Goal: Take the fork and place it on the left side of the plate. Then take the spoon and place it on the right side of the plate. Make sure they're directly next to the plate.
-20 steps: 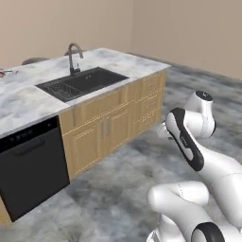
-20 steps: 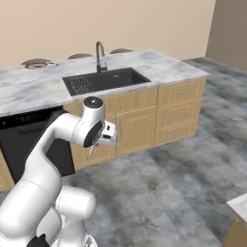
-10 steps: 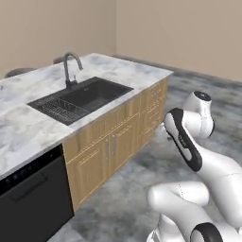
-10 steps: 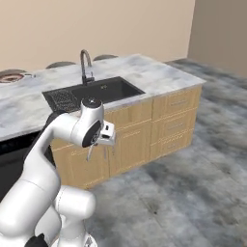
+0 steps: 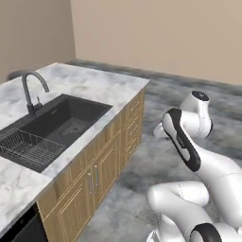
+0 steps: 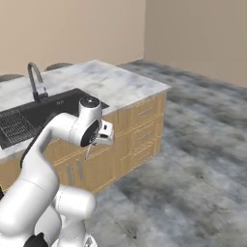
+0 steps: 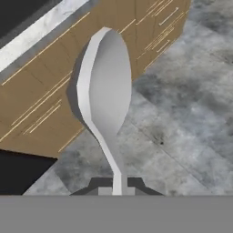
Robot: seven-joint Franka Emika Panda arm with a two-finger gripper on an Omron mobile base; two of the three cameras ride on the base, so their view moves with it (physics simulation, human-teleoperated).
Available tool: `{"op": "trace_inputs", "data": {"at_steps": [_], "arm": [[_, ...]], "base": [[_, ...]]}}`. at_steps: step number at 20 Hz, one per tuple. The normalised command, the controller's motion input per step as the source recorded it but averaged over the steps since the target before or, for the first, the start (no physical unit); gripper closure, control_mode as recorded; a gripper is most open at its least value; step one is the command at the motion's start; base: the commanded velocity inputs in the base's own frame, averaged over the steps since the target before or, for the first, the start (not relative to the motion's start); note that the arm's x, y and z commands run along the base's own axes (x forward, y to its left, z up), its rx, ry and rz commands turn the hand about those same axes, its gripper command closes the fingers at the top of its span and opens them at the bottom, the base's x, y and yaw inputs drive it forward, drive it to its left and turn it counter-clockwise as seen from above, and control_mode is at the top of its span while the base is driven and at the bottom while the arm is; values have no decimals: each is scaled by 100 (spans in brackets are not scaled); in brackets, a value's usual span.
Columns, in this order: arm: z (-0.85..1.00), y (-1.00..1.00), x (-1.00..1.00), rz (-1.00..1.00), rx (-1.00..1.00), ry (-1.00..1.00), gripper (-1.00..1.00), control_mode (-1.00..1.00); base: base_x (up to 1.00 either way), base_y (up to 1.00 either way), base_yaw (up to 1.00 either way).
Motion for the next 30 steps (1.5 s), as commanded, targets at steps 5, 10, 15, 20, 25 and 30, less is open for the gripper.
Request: {"op": "trace_inputs", "data": {"at_steps": [5, 10, 15, 20, 25, 30], "arm": [[0, 0, 0, 0, 0, 0, 100, 100], [0, 0, 0, 0, 0, 0, 100, 100], [0, 0, 0, 0, 0, 0, 100, 100], [0, 0, 0, 0, 0, 0, 100, 100], [0, 0, 0, 0, 0, 0, 100, 100], [0, 0, 0, 0, 0, 0, 100, 100]], "base": [[100, 0, -46], [100, 0, -36], [100, -10, -16], [100, -38, -2], [100, -70, 4], [100, -57, 15]]}}
